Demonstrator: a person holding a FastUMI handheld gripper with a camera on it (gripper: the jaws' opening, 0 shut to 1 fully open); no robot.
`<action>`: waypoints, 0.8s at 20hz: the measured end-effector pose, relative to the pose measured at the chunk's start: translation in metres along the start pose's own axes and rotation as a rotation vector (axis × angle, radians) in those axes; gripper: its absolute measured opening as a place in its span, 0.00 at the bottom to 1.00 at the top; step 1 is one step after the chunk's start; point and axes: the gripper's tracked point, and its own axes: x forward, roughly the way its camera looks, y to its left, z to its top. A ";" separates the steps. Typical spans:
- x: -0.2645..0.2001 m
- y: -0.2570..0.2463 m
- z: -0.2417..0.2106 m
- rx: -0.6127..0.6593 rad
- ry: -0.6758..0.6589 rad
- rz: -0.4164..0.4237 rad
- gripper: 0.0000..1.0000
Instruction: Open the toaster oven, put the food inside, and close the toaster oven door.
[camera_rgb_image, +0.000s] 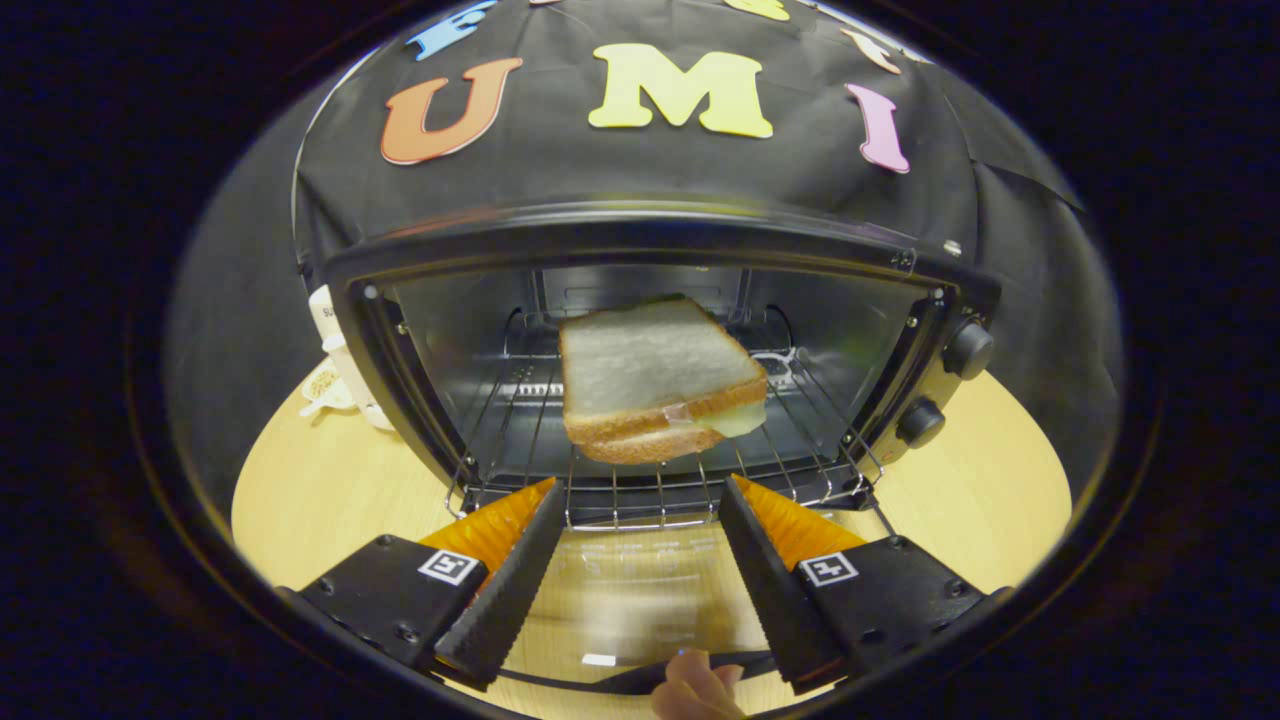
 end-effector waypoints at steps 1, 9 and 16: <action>-0.004 -0.001 -0.002 -0.004 -0.022 0.011 1.00; -0.038 -0.025 -0.045 0.030 -0.073 -0.015 1.00; -0.088 -0.035 -0.071 0.042 -0.186 0.002 1.00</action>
